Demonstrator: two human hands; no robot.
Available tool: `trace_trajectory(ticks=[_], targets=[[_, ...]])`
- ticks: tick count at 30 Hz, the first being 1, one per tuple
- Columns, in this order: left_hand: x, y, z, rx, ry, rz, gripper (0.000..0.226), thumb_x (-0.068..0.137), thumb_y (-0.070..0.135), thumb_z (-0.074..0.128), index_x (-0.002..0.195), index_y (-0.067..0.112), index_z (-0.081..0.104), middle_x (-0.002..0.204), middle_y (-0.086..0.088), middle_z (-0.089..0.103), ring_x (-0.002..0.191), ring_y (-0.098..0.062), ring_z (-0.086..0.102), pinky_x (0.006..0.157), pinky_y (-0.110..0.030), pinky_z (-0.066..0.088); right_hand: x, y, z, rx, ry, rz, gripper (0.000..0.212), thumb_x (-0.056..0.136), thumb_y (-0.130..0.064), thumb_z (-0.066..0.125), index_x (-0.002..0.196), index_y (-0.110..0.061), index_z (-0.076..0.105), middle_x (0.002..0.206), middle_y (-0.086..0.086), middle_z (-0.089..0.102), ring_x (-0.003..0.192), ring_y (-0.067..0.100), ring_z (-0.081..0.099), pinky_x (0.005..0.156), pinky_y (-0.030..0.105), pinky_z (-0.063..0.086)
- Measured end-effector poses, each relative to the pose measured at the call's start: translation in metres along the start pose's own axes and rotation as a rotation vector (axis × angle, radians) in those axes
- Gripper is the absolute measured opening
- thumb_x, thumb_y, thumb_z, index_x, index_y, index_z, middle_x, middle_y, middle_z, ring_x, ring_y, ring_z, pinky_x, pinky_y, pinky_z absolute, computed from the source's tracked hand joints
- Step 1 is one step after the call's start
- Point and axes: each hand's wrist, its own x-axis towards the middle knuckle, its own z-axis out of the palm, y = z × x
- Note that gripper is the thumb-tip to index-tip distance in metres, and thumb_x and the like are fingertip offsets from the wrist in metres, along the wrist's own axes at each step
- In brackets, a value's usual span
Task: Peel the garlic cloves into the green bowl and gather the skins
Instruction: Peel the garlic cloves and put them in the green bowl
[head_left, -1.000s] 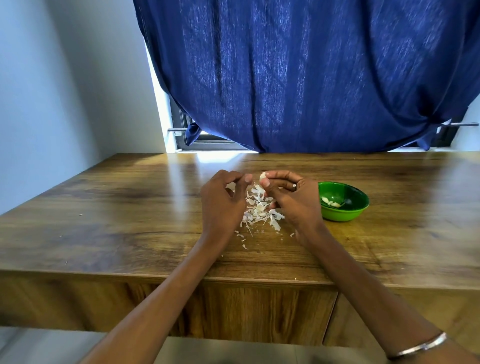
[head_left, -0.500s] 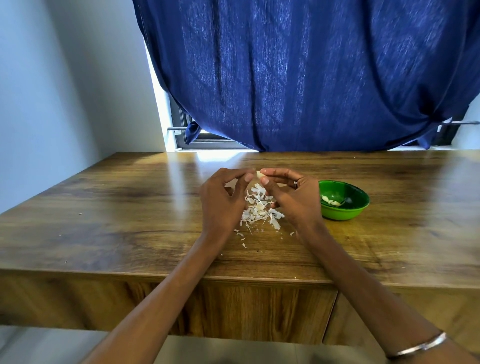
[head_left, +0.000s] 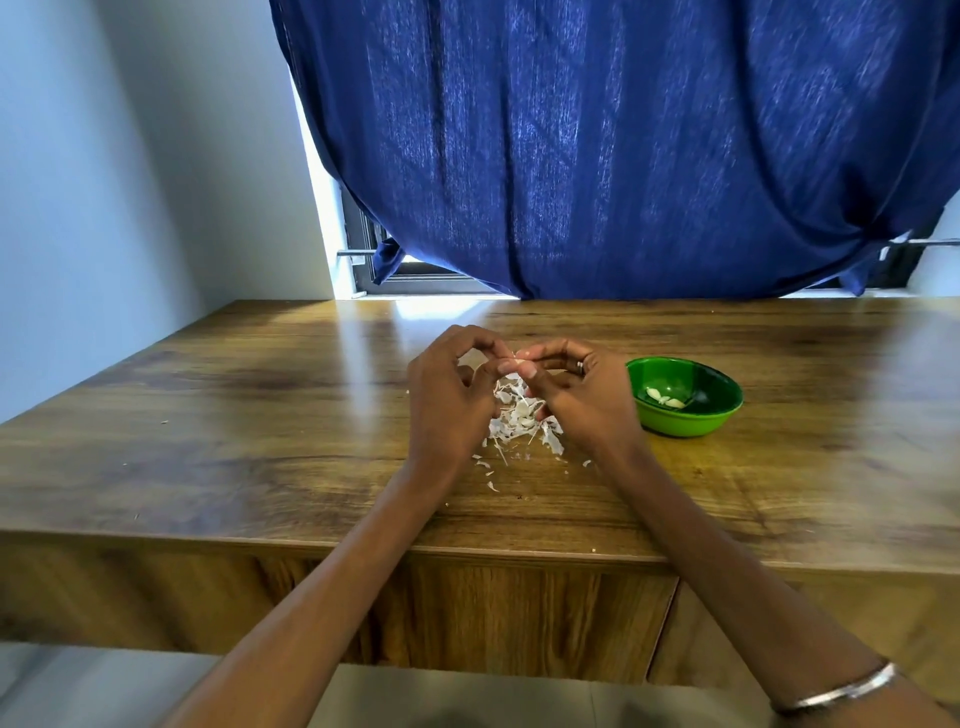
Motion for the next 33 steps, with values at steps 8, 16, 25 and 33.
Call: trace_trajectory(ticks=[8, 16, 25, 33], targets=[[0.001, -0.012, 0.003, 0.097, -0.096, 0.158, 0.023, 0.092, -0.011, 0.056, 0.093, 0.01, 0.065, 0.093, 0.004, 0.061, 0.049, -0.018, 0.061, 0.051, -0.038, 0.054, 0.0, 0.0, -0.002, 0.159, 0.005, 0.053, 0.007, 0.088, 0.0, 0.072, 0.089, -0.007, 0.07, 0.085, 0.015, 0.075, 0.069, 0.015, 0.073, 0.071, 0.028, 0.062], [0.001, -0.011, 0.002, 0.15, -0.022, 0.238, 0.024, 0.092, -0.01, 0.058, 0.1, 0.01, 0.069, 0.097, 0.005, 0.069, 0.066, -0.012, 0.065, 0.062, -0.037, 0.058, -0.002, -0.005, -0.002, 0.396, -0.06, 0.097, 0.012, 0.087, 0.008, 0.068, 0.097, 0.001, 0.07, 0.084, 0.011, 0.076, 0.073, 0.012, 0.074, 0.069, 0.019, 0.058], [0.0, -0.002, 0.002, 0.042, 0.007, 0.119, 0.012, 0.087, 0.012, 0.08, 0.09, 0.019, 0.071, 0.093, 0.013, 0.071, 0.059, -0.012, 0.067, 0.053, -0.028, 0.052, -0.001, -0.005, -0.002, 0.302, -0.048, 0.018, 0.016, 0.087, 0.006, 0.07, 0.096, -0.007, 0.072, 0.097, 0.013, 0.076, 0.084, 0.014, 0.074, 0.072, 0.022, 0.059], [-0.003, 0.008, -0.001, -0.053, 0.087, 0.019, 0.009, 0.087, 0.011, 0.081, 0.093, 0.018, 0.08, 0.092, 0.01, 0.078, 0.046, -0.009, 0.067, 0.044, -0.026, 0.05, -0.001, -0.004, -0.002, 0.333, -0.044, 0.055, 0.013, 0.088, 0.001, 0.071, 0.101, -0.002, 0.071, 0.09, 0.01, 0.076, 0.076, 0.012, 0.073, 0.072, 0.023, 0.06]])
